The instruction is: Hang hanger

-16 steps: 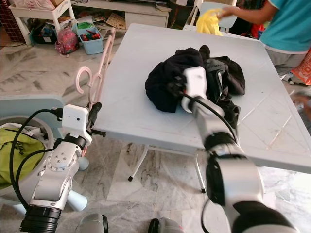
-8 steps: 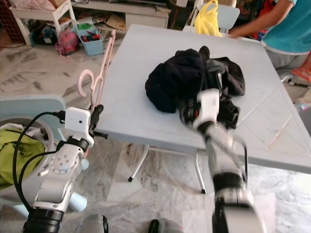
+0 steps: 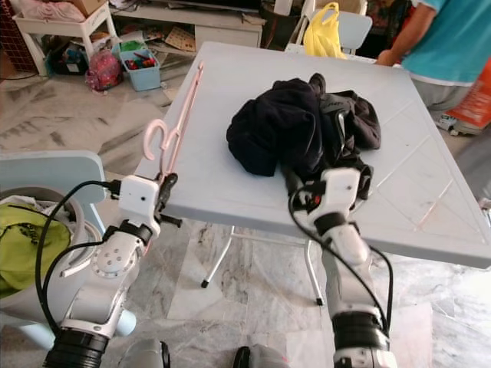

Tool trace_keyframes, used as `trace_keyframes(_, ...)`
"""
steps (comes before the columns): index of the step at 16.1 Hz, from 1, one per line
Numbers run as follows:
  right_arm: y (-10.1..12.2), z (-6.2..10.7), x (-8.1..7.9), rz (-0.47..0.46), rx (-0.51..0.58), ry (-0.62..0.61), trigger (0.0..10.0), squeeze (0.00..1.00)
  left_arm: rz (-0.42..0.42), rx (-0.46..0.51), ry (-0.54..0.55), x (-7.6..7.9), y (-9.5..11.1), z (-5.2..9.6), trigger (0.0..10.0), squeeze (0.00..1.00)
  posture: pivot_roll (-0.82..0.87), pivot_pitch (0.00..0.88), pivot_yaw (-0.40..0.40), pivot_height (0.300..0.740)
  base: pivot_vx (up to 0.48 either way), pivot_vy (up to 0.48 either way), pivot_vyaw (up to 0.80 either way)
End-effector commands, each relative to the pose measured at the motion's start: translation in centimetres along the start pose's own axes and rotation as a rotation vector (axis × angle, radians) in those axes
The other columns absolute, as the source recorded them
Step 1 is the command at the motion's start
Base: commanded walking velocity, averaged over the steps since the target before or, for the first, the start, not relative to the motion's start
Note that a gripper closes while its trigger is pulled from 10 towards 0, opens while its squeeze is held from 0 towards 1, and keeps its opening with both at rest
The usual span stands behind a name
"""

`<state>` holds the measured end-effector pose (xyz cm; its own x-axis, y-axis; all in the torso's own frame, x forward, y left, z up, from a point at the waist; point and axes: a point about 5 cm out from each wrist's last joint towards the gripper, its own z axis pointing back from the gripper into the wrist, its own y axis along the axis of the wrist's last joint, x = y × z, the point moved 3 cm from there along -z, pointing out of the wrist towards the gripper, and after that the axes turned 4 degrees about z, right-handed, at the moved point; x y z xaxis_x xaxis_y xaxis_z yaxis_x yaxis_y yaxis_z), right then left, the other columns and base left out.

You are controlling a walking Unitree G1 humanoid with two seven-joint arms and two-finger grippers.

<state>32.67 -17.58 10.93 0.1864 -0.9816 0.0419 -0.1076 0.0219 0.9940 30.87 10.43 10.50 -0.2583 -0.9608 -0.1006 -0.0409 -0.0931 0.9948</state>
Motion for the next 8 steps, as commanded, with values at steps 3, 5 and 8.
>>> trace_keyframes(3, 1.1, -1.0, 1.0, -0.078, 0.002, -0.084, 10.0, 1.0, -0.009, -0.017, -0.023, 0.5, -0.3, -0.4, 10.0, 0.0, -0.03, 0.002, -0.095, 0.74, 0.0, 0.0, 0.0)
trace_keyframes(5, 1.5, -1.3, 1.0, -0.055, 0.003, -0.069, 10.0, 0.42, -0.008, -0.012, -0.015, 0.5, -0.2, -0.3, 10.0, 0.0, -0.02, 0.006, -0.102, 0.74, 0.0, 0.0, 0.0)
trace_keyframes(8, 1.5, -1.4, 0.6, -0.073, -0.008, -0.07, 10.0, 0.14, -0.01, -0.022, -0.011, 0.5, -0.5, 0.0, 10.0, 0.0, -0.02, 0.013, -0.104, 0.74, 0.0, 0.0, 0.0)
